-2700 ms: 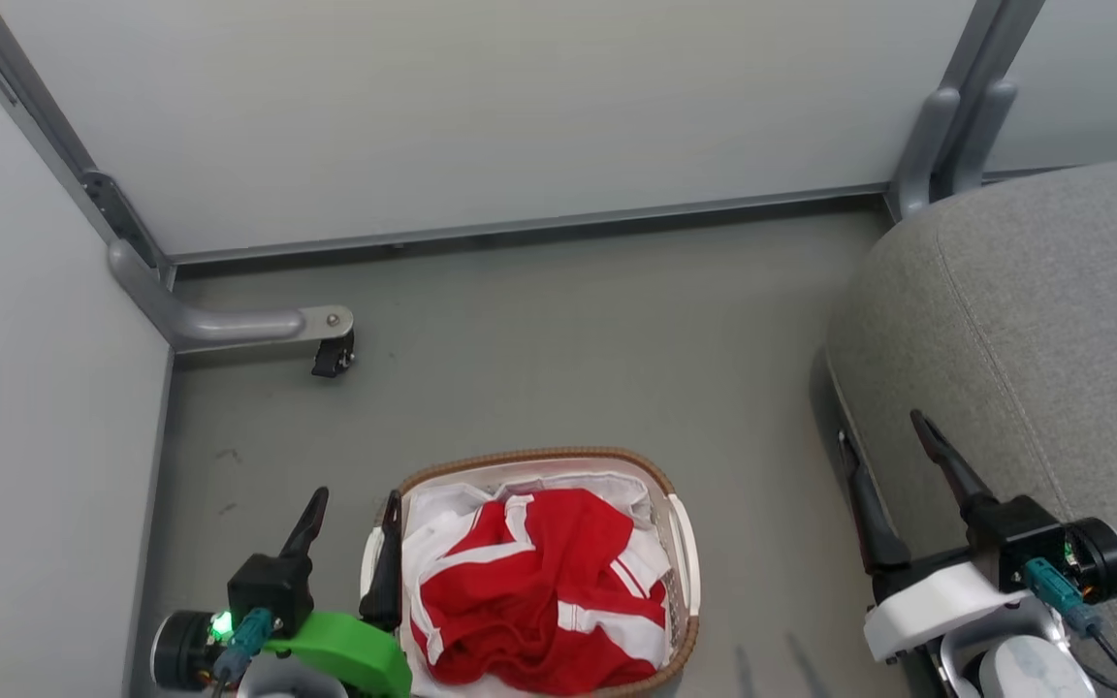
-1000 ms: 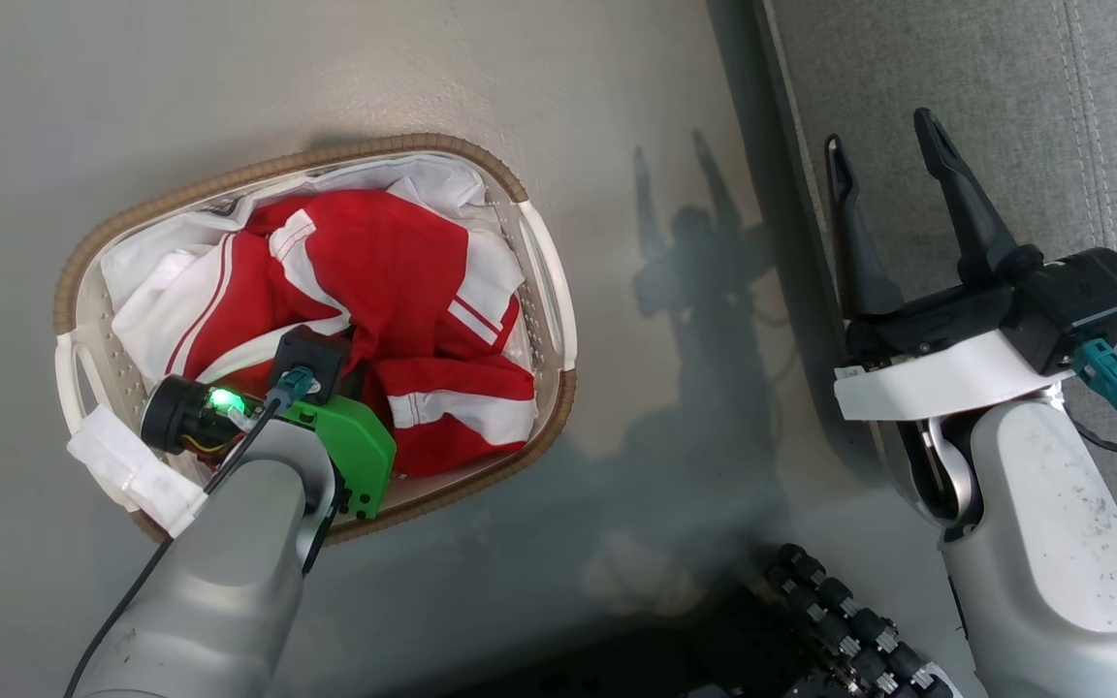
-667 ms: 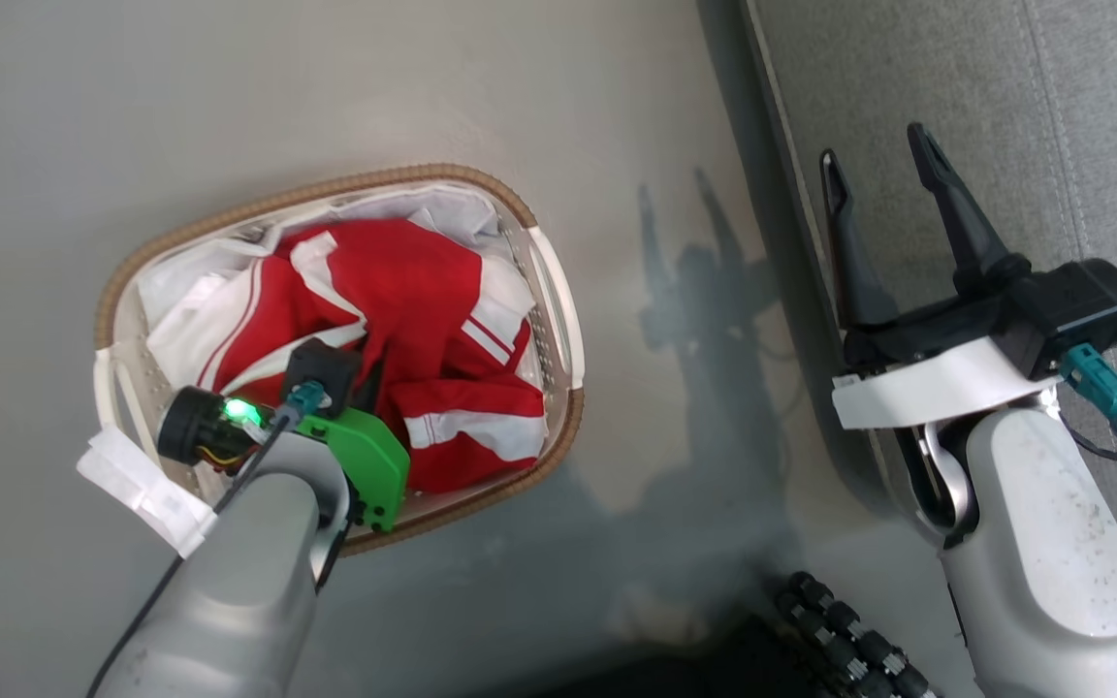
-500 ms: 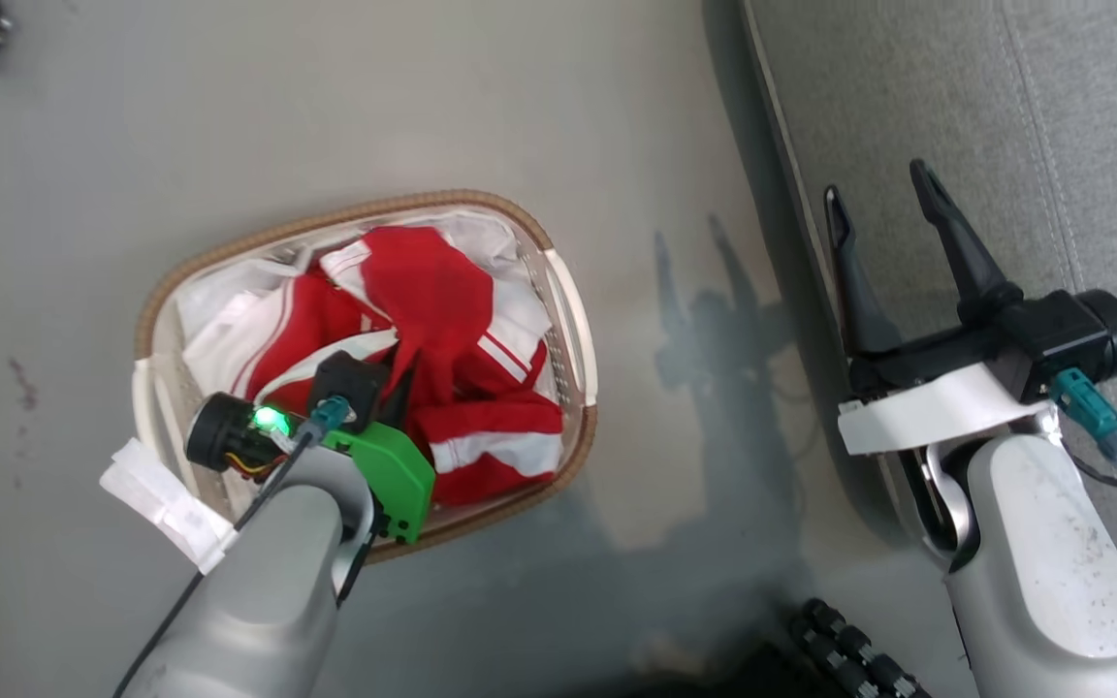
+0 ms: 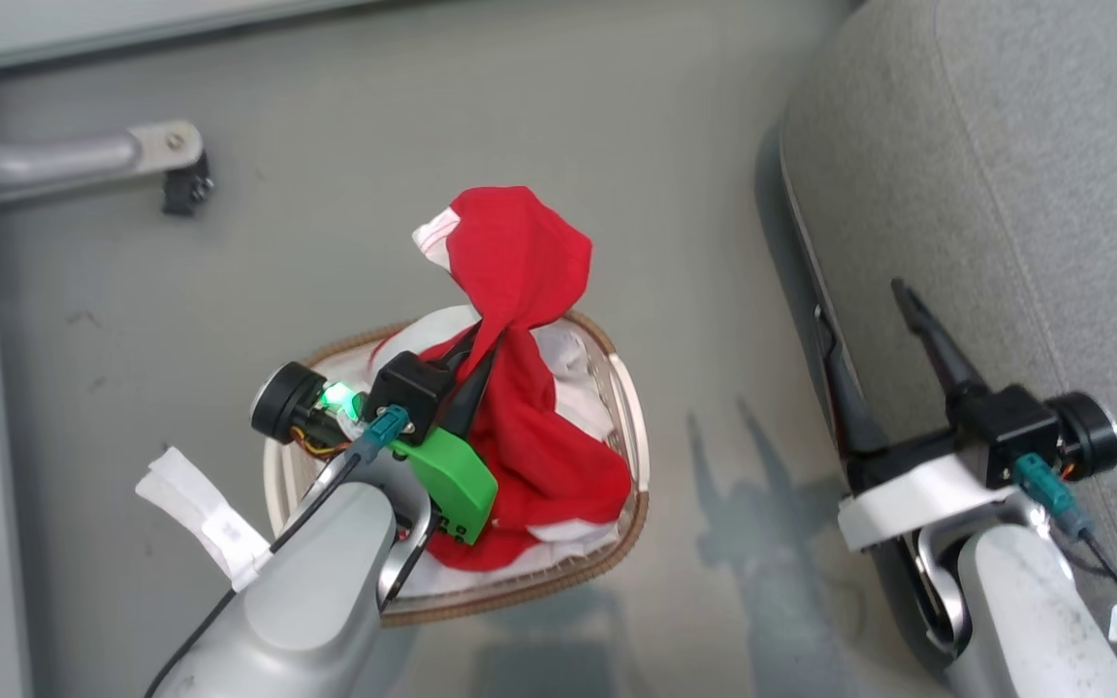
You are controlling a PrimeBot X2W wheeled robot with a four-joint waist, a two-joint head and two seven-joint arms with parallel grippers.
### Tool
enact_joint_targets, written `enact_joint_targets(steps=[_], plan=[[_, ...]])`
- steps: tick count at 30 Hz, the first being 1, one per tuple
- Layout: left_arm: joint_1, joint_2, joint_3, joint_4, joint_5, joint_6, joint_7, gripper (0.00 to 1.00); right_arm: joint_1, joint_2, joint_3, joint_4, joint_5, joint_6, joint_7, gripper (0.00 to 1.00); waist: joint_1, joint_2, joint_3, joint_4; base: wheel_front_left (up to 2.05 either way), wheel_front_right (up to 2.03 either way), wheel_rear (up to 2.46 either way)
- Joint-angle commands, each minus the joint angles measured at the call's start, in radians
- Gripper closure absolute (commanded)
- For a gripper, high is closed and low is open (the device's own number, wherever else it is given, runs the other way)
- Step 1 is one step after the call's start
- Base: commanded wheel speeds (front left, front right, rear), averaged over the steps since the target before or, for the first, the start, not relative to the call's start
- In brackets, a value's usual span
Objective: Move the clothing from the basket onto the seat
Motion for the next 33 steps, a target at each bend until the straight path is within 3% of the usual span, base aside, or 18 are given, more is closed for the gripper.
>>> enact_joint_targets(steps=[1, 11, 21, 33], plan=[[-0.01, 0.017, -0.012, -0.017, -0.01, -0.005, 0.0, 1.0, 0.031, -0.005, 0.002, 0.006, -0.007, -0.001, -0.002, 0.0, 0.0, 0.0, -0.146, 0.057, 0.0, 0.0, 0.0], [-0.143, 0.116, -0.137, -0.102, -0.105, -0.004, 0.001, 1.0, 0.13, -0.005, 0.042, 0.027, 0.001, -0.001, -0.002, 0.0, 0.0, 0.0, -0.329, 0.06, 0.0, 0.0, 0.0], [-0.333, 0.204, -0.217, -0.138, -0.202, -0.004, 0.046, 1.0, 0.116, -0.004, 0.094, 0.015, 0.012, -0.001, -0.002, 0.0, 0.0, 0.0, -0.386, 0.048, 0.0, 0.0, 0.0], [-0.459, 0.153, -0.255, -0.082, -0.218, -0.004, 0.104, 1.0, 0.029, -0.004, 0.257, 0.018, 0.07, -0.001, -0.002, 0.0, 0.0, 0.0, -0.404, 0.069, 0.0, 0.0, 0.0]])
